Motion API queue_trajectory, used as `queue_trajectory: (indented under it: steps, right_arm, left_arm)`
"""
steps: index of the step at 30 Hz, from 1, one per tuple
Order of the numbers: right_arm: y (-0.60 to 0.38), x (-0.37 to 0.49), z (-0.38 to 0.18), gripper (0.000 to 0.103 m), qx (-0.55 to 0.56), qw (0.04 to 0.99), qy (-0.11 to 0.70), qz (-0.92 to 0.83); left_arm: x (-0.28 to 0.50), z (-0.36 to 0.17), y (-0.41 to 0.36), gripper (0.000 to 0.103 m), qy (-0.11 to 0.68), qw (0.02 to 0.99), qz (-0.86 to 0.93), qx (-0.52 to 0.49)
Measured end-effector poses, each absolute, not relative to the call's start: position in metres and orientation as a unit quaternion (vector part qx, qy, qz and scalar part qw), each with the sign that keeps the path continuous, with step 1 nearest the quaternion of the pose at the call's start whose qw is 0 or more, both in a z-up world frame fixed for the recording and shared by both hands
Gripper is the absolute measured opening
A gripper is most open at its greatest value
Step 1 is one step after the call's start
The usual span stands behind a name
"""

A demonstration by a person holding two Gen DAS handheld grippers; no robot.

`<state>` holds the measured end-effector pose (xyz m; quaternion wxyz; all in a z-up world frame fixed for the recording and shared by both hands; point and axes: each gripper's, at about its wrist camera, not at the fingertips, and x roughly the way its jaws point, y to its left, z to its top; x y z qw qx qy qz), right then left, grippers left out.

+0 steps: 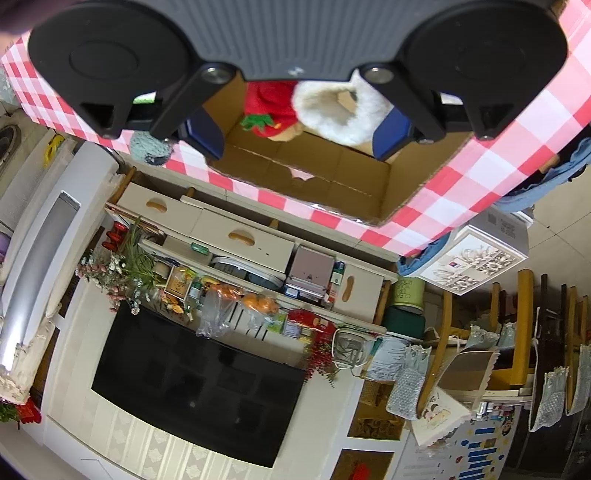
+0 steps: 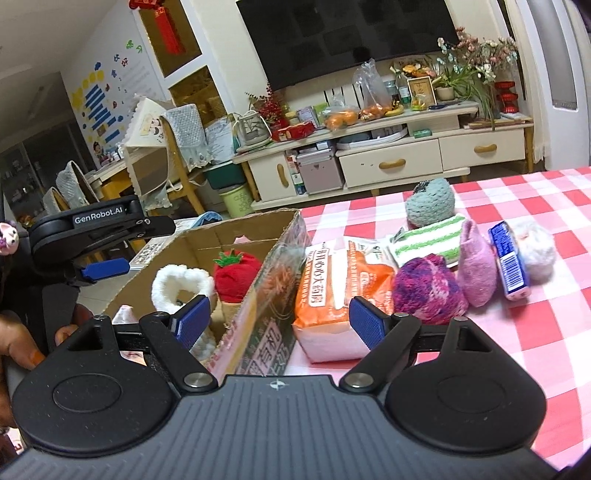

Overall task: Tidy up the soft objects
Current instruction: 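Move both grippers back from the box to the pile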

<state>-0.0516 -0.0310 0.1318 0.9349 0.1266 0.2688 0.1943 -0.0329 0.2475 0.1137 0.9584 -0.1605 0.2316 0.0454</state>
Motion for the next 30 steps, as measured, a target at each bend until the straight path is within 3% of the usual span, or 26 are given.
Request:
queue_trajectory:
  steps: [3, 6, 30]
  right_arm:
    - [-0.031, -0.052, 0.133, 0.103, 0.119, 0.939, 0.262, 0.187]
    - [-0.034, -0.051, 0.132, 0.103, 0.117, 0.941, 0.259, 0.181]
    - [-0.095, -0.054, 0.116, 0.103, 0.147, 0.951, 0.251, 0.103]
  left_arm:
    - [-0.032, 0.114, 0.24, 0.091, 0.233, 0.959, 0.041, -0.157]
    - [-0.032, 0.115, 0.232, 0.099, 0.233, 0.96, 0.038, -0.154]
    - [-0.027, 0.11, 0.16, 0.102, 0.248, 0.963, -0.017, -0.101]
